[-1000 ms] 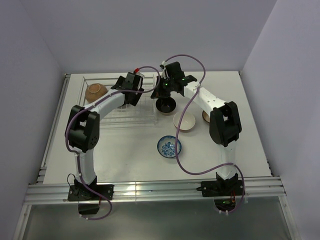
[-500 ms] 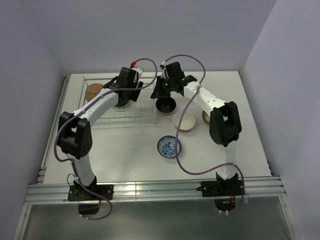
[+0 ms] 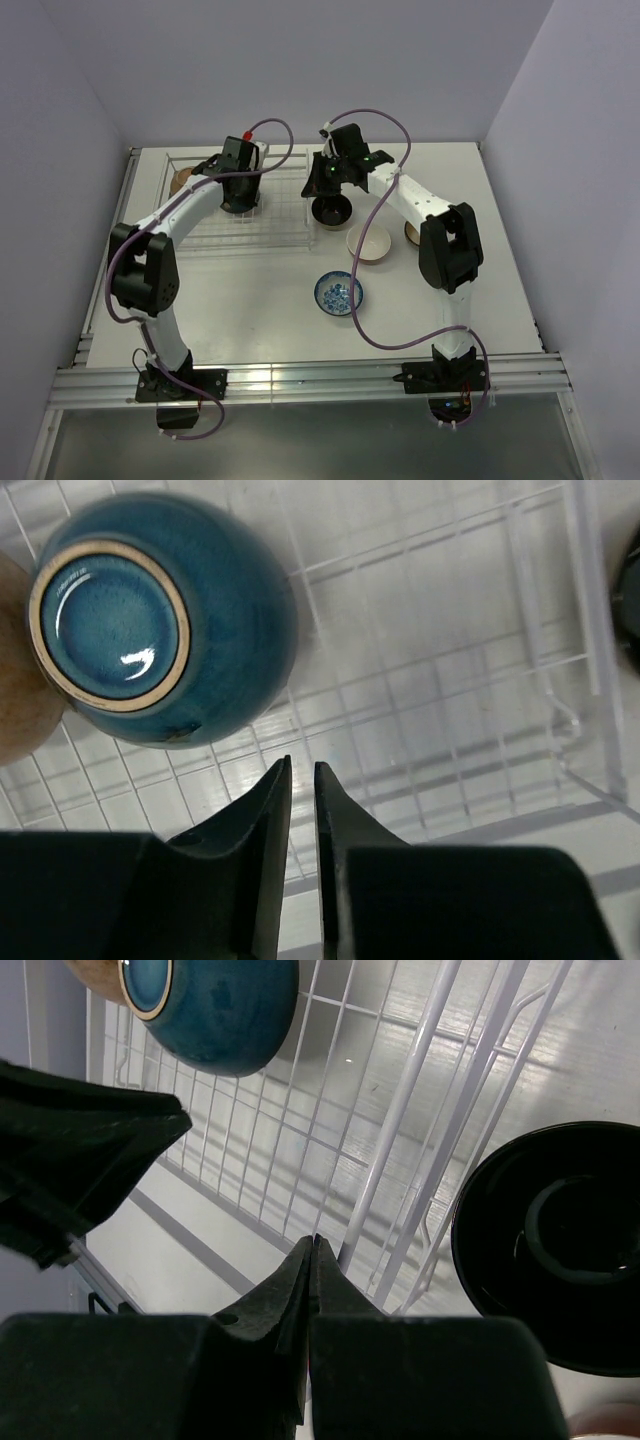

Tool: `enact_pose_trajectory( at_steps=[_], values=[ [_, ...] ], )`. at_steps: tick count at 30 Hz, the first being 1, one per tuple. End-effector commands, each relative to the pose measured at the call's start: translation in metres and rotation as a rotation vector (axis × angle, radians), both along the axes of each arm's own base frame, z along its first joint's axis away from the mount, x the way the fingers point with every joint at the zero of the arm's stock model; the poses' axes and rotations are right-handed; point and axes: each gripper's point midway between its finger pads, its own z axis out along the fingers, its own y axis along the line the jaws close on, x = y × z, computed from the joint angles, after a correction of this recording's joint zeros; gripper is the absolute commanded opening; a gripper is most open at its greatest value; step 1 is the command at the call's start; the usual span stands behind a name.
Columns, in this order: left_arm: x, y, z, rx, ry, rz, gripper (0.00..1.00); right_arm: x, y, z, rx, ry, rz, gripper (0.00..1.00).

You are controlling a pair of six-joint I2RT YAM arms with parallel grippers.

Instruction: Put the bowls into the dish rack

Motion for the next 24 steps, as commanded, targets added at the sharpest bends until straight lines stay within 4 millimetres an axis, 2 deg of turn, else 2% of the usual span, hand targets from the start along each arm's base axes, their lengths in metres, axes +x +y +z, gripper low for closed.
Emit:
enact_pose_trajectory(
  at_steps=[1, 11, 13, 20, 24],
  values=[
    [0.000, 0.008, -0.016, 0.009, 0.055, 0.031, 0.20, 0.003, -0.008, -0.013, -0.030, 0.008, -0.007, 0.00],
    [0.043, 0.024, -0.024, 0.136, -0.020, 0.076, 0.17, 0.000, -0.009, -0.023, -0.051, 0.020, 0.001, 0.00],
    [0.047, 0.027, -0.029, 0.143, -0.014, 0.087, 0.17, -0.001, -0.011, -0.025, -0.058, 0.019, 0.005, 0.00],
    [0.054, 0.027, -0.025, 0.123, -0.028, 0.094, 0.18, -0.005, -0.011, -0.029, -0.054, 0.029, 0.011, 0.00],
    [0.059, 0.029, -0.019, 0.129, -0.052, 0.101, 0.24, -0.005, -0.011, -0.024, -0.049, 0.019, 0.017, 0.00]
  ],
)
